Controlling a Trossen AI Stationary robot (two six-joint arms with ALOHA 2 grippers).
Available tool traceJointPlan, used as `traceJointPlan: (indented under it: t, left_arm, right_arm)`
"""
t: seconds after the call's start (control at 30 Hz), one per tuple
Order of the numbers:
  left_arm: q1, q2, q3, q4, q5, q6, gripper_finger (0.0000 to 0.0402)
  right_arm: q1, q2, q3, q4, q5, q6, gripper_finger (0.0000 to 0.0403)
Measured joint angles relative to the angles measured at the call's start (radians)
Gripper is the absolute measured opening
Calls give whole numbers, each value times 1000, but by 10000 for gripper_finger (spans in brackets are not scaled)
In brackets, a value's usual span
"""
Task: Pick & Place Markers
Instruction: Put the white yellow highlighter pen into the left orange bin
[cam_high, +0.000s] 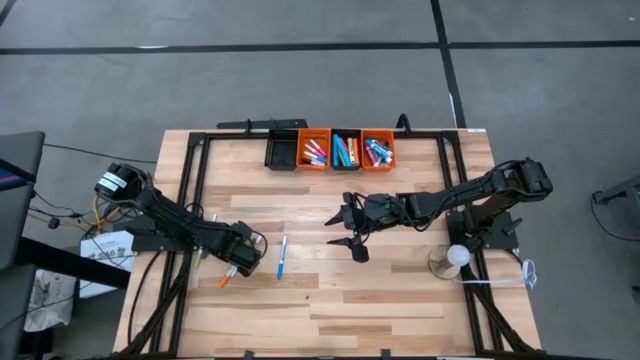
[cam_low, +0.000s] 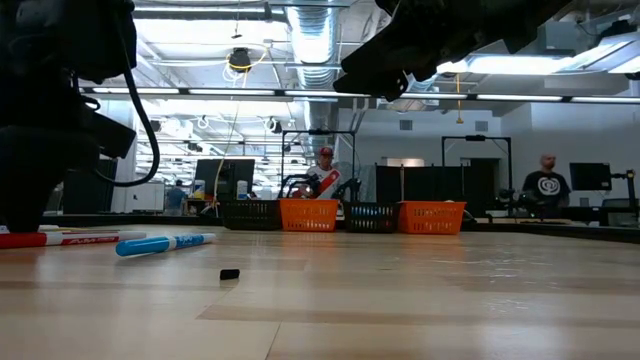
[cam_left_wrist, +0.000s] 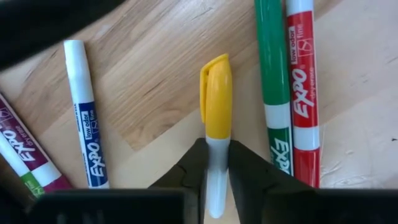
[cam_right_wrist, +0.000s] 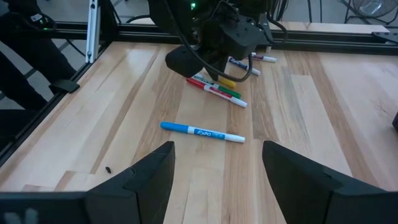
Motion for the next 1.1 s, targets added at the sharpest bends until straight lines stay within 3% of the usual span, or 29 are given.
traceJointPlan:
  t: [0.5,0.87,1.1]
  left_arm:
    - [1,-63,-3,15,-34,-7,45]
    - [1,-165,-3,-5,-90,-8,45]
    - [-5,-271,-2,-3,-200,-4,44]
  right_arm:
    - [1,27,0,11,0,26,232]
    - [-1,220,17,161,0,-42,232]
    - [-9,332,58,358,-37,-21,232]
